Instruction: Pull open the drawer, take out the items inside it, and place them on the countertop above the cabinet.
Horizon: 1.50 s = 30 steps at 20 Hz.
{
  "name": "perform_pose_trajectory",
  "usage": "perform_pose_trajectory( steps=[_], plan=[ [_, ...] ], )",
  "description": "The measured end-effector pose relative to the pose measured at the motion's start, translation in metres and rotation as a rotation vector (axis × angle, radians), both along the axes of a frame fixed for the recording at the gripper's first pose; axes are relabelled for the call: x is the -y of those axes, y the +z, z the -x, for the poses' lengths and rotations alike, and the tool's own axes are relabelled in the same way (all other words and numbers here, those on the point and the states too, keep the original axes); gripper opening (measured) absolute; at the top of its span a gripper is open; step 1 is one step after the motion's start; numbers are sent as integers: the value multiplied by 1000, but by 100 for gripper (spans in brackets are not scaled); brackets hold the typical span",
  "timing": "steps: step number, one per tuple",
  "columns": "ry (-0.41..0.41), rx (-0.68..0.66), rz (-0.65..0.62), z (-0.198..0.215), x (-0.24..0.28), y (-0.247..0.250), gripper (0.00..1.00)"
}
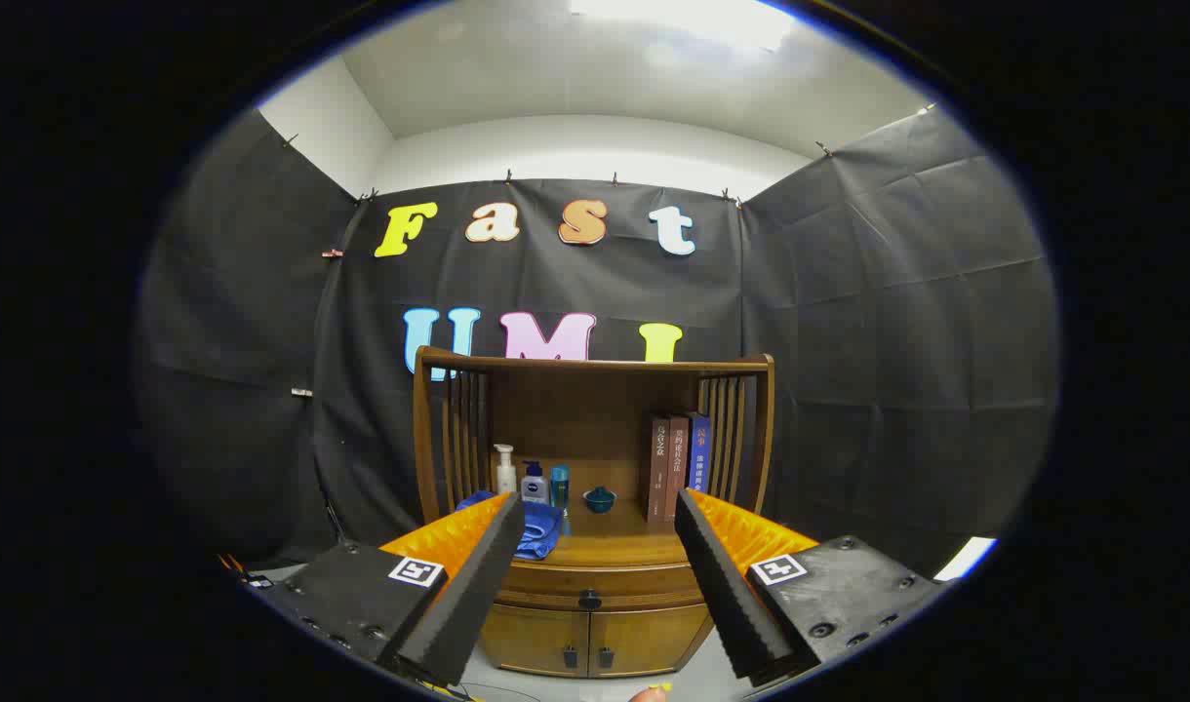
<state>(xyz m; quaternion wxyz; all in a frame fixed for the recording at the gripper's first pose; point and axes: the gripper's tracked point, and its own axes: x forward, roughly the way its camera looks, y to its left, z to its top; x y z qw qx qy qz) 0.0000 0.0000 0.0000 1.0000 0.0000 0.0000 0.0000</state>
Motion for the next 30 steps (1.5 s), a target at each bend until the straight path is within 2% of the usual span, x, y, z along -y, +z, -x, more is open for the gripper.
perform_pose_trajectory(
  steps=[20,25,30],
  plan=[
    [-1,-2,0,0,1,-9,99],
    [-14,5,-7,-8,5,-53,99],
    [-18,-43,-5,-33,12,-141,99]
  ],
)
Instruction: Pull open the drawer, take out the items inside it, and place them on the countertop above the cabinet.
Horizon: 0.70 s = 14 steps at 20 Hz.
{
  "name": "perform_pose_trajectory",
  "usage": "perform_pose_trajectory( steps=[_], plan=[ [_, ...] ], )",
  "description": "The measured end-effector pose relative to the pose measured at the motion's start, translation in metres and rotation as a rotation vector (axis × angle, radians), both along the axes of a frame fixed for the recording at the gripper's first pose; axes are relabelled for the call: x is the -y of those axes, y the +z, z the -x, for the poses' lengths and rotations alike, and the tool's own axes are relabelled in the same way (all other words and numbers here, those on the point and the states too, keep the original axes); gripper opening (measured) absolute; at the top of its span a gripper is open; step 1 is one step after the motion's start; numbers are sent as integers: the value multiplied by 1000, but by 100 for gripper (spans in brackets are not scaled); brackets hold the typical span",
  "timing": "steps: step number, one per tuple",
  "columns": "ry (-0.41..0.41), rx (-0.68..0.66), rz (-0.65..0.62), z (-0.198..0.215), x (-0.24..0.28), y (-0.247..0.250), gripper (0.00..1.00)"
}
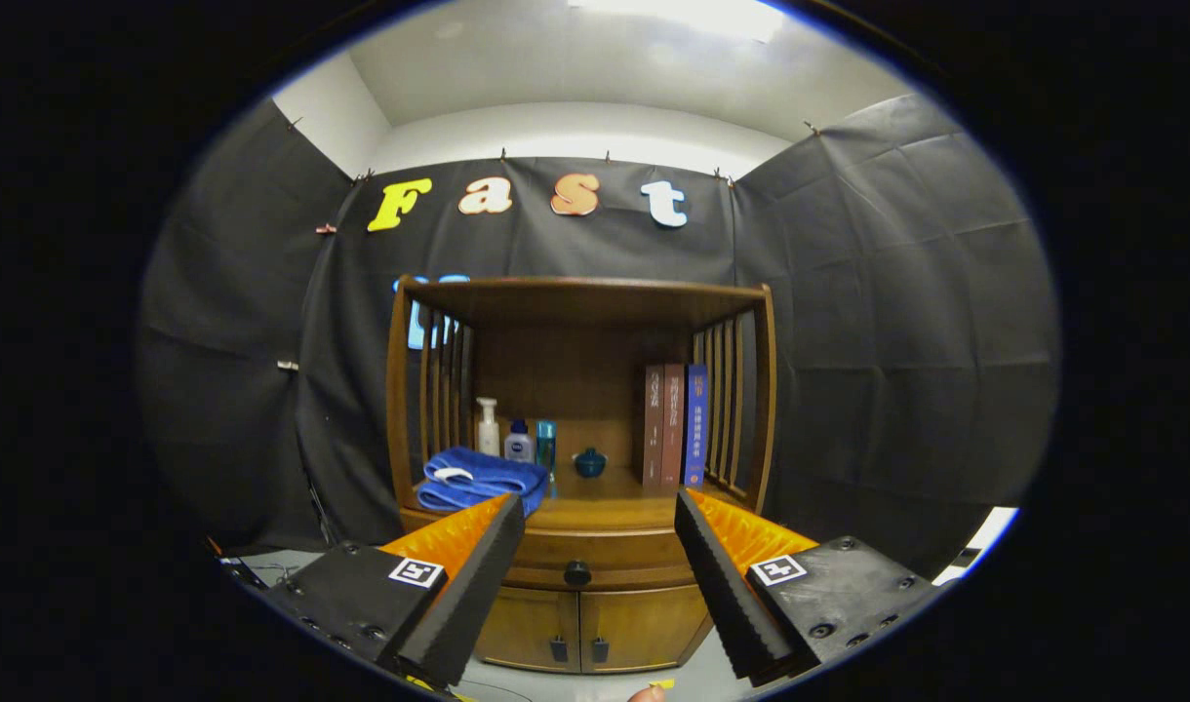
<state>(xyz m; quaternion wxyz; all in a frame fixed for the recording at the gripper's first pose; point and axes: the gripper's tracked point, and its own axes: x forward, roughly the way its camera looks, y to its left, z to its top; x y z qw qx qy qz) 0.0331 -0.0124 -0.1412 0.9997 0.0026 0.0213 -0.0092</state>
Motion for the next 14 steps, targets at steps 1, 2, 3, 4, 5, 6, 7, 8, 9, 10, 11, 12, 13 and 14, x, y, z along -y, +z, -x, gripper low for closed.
perform_pose_trajectory(
  steps=[1,2,3,4,5,6,7,8,9,10,11,12,13,14],
  plan=[
    [-2,-13,-6,-8,2,-20,98],
    [-1,-34,-11,-16,2,-40,98],
    [-1,-56,-8,-27,0,-61,98],
    [2,-74,-6,-37,-1,-80,98],
    [2,-88,-3,-48,2,-96,98],
    [4,-98,-2,-61,1,-109,99],
    [6,-104,2,-74,-4,-122,99],
    [11,-109,5,-87,-10,-133,99],
    [12,-113,12,-101,-13,-143,99],
    [18,-127,11,-114,-16,-155,99],
    [20,-145,9,-126,-18,-167,99],
    [24,-168,2,-137,-20,-181,99],
    [26,-189,0,-146,-19,-193,99],
    [27,-215,1,-156,-18,-206,99]
  ],
)
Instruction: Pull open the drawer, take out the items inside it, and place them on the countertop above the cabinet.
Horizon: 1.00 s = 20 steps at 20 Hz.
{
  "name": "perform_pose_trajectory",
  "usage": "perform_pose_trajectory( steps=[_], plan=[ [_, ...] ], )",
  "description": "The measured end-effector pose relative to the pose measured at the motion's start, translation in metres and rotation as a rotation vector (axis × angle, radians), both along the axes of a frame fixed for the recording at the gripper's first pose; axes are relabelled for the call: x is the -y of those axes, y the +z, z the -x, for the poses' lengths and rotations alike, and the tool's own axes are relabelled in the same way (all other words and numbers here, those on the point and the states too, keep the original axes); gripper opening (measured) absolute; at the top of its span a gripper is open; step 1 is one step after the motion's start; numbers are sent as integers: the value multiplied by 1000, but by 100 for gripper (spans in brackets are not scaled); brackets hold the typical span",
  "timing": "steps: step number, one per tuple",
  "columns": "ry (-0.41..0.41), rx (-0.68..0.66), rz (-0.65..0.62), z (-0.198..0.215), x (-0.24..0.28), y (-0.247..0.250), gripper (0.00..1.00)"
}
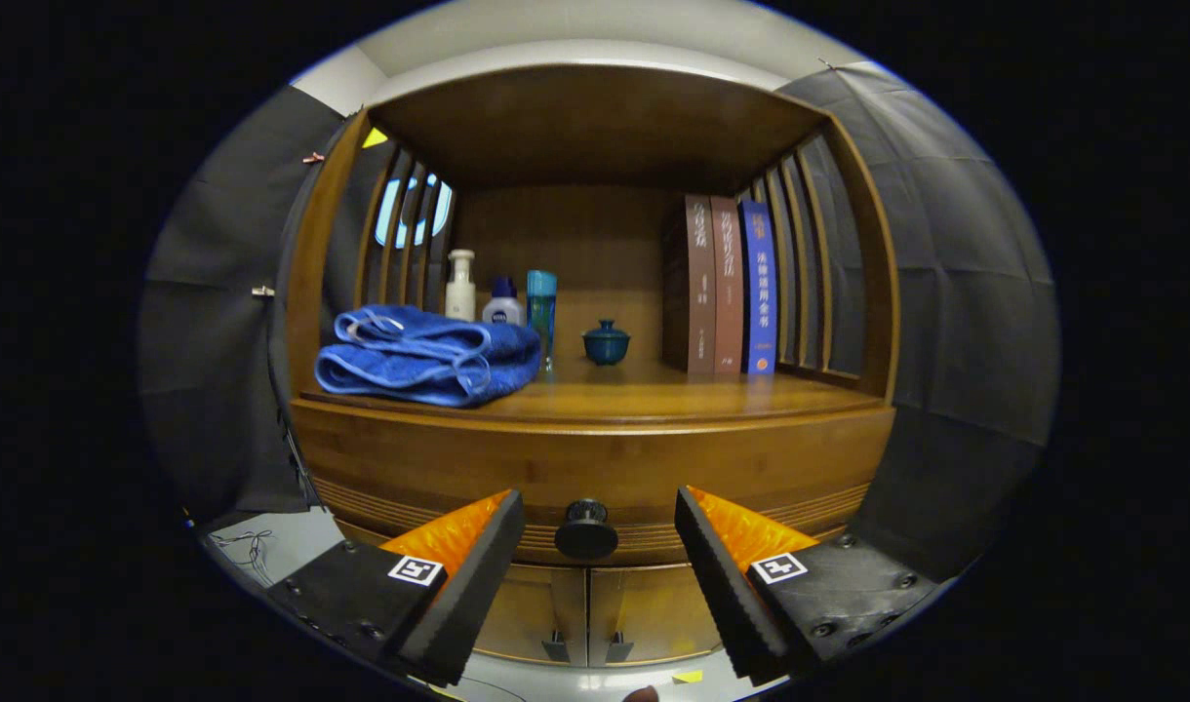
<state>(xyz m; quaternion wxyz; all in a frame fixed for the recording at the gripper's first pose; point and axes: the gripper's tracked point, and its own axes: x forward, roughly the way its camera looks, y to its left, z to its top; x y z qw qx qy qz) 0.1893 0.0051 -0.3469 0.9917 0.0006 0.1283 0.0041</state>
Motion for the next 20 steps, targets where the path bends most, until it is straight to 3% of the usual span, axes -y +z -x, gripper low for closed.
perform_pose_trajectory(
  steps=[2,5,7,9,10,11,12,20],
  plan=[
    [-4,-35,4,-9,1,-20,94],
    [37,-49,-25,-18,-13,-37,71],
    [30,-38,40,-18,-10,-36,49],
    [31,-44,21,-18,-11,-34,43],
    [34,-51,8,-19,-12,-39,34],
    [27,-61,1,-17,-11,-33,34],
    [30,-70,17,-15,-11,-37,25],
    [13,-92,6,60,-9,-25,25]
  ],
)
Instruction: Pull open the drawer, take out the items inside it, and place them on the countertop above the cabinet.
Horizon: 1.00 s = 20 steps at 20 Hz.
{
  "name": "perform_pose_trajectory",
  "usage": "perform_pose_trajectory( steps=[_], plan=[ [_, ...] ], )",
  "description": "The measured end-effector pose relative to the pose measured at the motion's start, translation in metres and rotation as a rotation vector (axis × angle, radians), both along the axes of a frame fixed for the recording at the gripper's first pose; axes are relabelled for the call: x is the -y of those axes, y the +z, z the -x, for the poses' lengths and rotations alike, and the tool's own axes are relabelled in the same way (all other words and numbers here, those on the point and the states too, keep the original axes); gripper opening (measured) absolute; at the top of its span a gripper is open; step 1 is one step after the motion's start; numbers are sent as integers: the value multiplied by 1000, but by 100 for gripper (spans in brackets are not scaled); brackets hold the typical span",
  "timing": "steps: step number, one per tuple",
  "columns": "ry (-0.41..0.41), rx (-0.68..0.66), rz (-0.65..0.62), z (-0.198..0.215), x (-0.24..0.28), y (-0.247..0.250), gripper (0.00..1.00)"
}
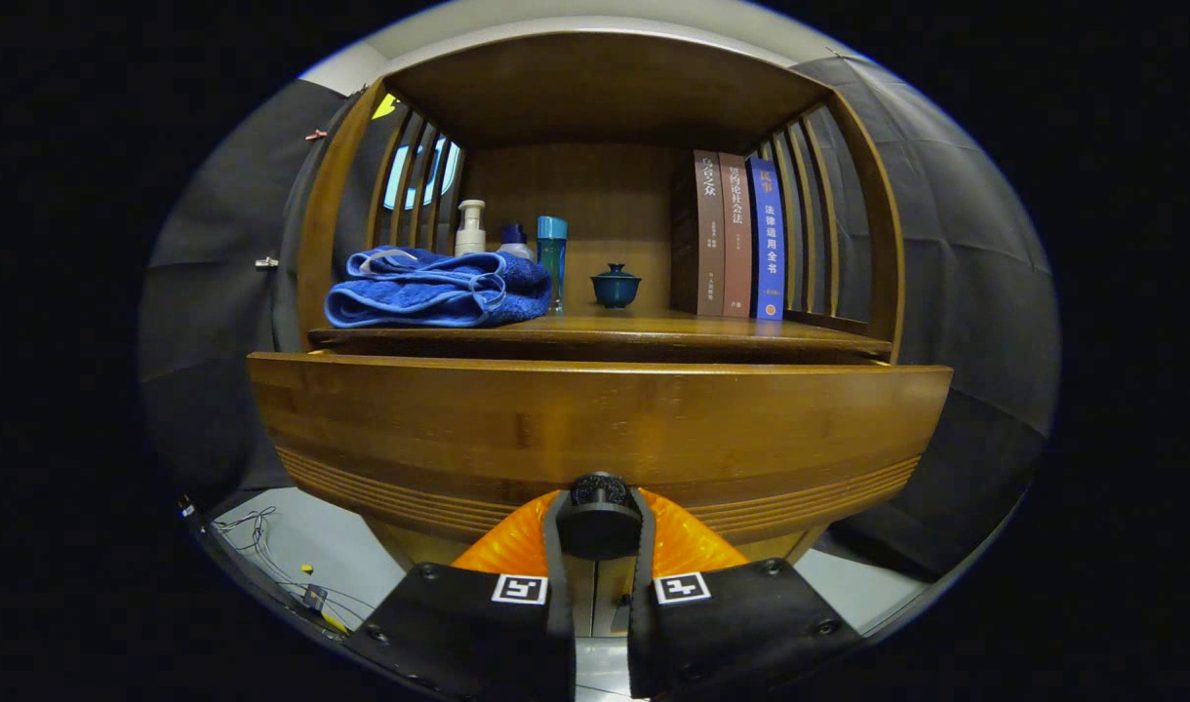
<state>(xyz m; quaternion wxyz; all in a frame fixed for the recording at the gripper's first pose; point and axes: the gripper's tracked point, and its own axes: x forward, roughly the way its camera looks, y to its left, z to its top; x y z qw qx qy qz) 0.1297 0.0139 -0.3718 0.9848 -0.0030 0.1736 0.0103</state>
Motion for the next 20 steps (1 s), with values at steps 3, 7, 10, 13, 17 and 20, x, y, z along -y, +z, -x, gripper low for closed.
perform_pose_trajectory(
  steps=[3,7,10,13,17,20],
  plan=[
    [3,2,-9,35,1,8,25],
    [0,3,-15,74,1,14,25],
    [-3,-1,-17,93,3,18,25],
    [-3,-9,-18,109,3,16,25],
    [-5,-22,-21,119,3,11,25],
    [-3,-20,-7,120,4,10,25]
  ],
)
